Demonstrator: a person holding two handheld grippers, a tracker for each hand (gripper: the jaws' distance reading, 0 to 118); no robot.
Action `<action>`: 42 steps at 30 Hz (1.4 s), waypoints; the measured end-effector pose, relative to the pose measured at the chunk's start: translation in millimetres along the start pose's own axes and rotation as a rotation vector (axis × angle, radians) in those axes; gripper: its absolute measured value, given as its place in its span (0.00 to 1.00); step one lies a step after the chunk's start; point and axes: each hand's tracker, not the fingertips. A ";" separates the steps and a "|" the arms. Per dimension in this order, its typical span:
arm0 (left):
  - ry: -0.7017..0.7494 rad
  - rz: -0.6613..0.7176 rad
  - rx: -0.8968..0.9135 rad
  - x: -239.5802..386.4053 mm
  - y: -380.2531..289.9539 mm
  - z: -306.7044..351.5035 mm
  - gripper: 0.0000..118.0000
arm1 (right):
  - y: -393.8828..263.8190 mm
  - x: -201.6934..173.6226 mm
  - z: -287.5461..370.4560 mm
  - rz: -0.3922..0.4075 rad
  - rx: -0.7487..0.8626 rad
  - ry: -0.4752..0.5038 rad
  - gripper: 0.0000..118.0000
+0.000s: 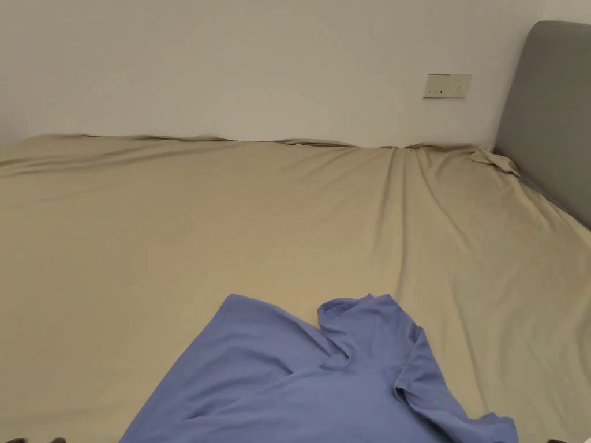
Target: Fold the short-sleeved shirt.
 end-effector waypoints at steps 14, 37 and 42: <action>-0.057 0.179 -0.180 -25.7 -31.5 -51.8 0.60 | 4.1 -15.6 -4.5 0.009 -0.020 0.075 0.04; -0.115 0.332 -0.393 -50.6 -59.5 -191.3 0.02 | 27.2 -23.8 -72.0 0.020 -0.146 0.057 0.18; -0.137 0.415 -0.325 -52.3 -49.8 -172.3 0.02 | 54.5 -4.9 -128.5 -0.081 -0.175 0.086 1.00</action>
